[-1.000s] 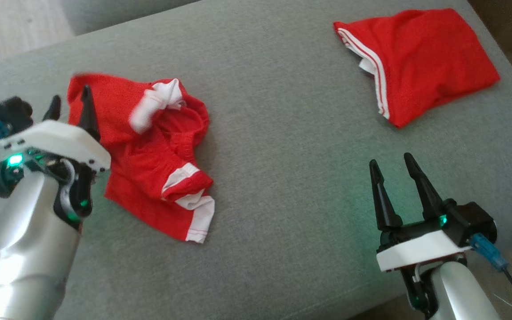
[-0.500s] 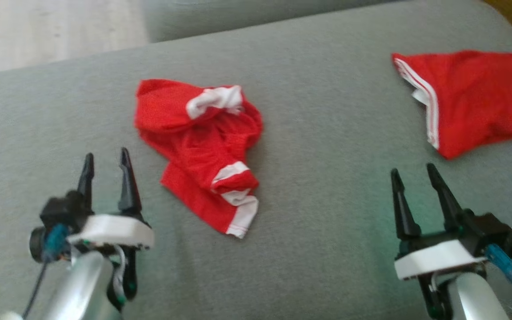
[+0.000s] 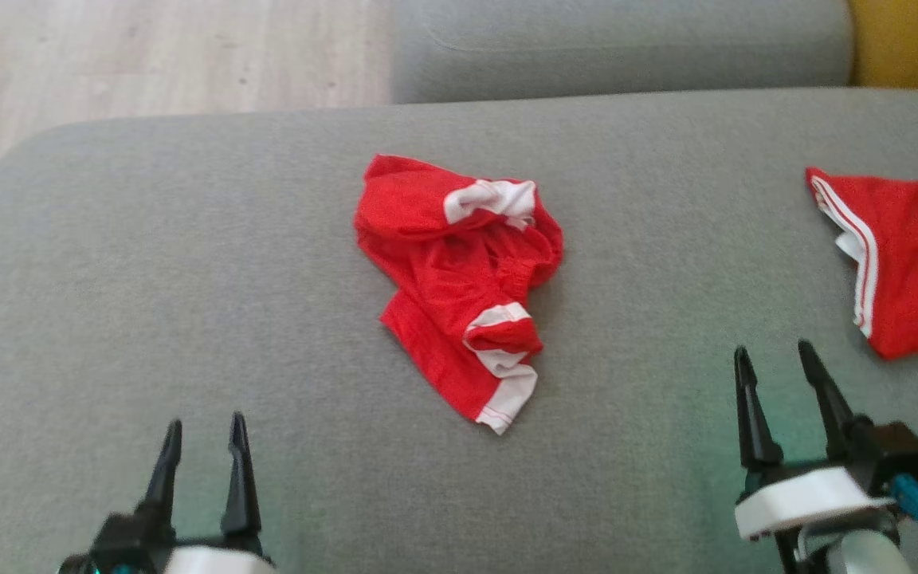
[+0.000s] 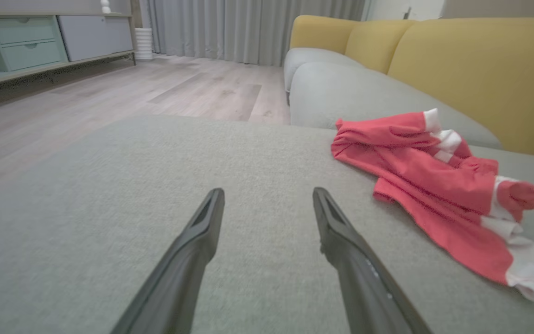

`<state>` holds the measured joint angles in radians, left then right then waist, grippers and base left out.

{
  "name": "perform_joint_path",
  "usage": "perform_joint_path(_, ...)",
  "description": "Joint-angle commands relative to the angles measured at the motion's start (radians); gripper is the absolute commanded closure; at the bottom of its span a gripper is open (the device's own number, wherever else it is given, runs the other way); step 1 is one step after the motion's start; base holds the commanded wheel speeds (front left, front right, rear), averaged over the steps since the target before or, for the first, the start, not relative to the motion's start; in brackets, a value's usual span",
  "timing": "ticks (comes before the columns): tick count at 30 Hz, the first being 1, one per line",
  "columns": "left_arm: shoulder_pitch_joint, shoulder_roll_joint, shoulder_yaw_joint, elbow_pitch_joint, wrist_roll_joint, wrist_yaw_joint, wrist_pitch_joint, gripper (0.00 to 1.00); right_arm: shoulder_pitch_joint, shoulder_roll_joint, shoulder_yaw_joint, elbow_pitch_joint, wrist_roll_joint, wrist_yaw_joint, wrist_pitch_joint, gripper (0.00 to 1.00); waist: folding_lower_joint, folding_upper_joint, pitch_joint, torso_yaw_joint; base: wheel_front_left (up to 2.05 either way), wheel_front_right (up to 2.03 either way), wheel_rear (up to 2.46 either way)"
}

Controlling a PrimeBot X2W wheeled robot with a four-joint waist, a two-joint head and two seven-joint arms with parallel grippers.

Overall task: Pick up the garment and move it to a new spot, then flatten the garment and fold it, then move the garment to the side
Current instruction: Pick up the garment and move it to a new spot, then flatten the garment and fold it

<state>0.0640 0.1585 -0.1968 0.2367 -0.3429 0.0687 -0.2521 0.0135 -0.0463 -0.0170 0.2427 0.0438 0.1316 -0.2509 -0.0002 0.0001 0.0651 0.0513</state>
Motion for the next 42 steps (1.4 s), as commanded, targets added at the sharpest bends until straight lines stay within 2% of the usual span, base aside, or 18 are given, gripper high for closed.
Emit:
perform_joint_path(1,-0.019,0.002,0.046,-0.038,0.022,-0.007,-0.010,0.00,-0.010,-0.004,0.018,-0.022,0.001,-0.001,-0.011,0.00,0.0002,-0.0001,-0.018,0.022,0.00,0.00,0.00)
perform_joint_path(11,0.076,-0.044,0.138,-0.039,0.111,-0.102,-0.010,0.00,0.040,-0.004,0.030,0.021,0.040,-0.001,-0.011,0.00,0.0002,-0.0001,-0.068,0.059,0.00,0.00,0.00)
perform_joint_path(17,0.072,-0.068,0.170,-0.031,0.144,-0.135,-0.010,0.00,0.046,-0.004,0.045,0.035,0.052,-0.001,-0.011,0.00,0.0002,-0.0001,-0.077,0.056,0.00,0.00,0.00)
perform_joint_path(28,0.069,-0.094,0.204,-0.015,0.175,-0.169,-0.010,0.00,0.040,-0.004,0.061,0.045,0.048,-0.001,-0.011,0.00,0.0002,-0.0001,-0.072,0.038,0.00,0.00,0.00)
perform_joint_path(42,0.063,-0.104,0.220,-0.013,0.192,-0.181,-0.010,0.00,0.029,-0.004,0.061,0.052,0.053,-0.001,-0.011,0.00,0.0002,-0.0001,-0.069,0.023,0.00,0.00,0.00)
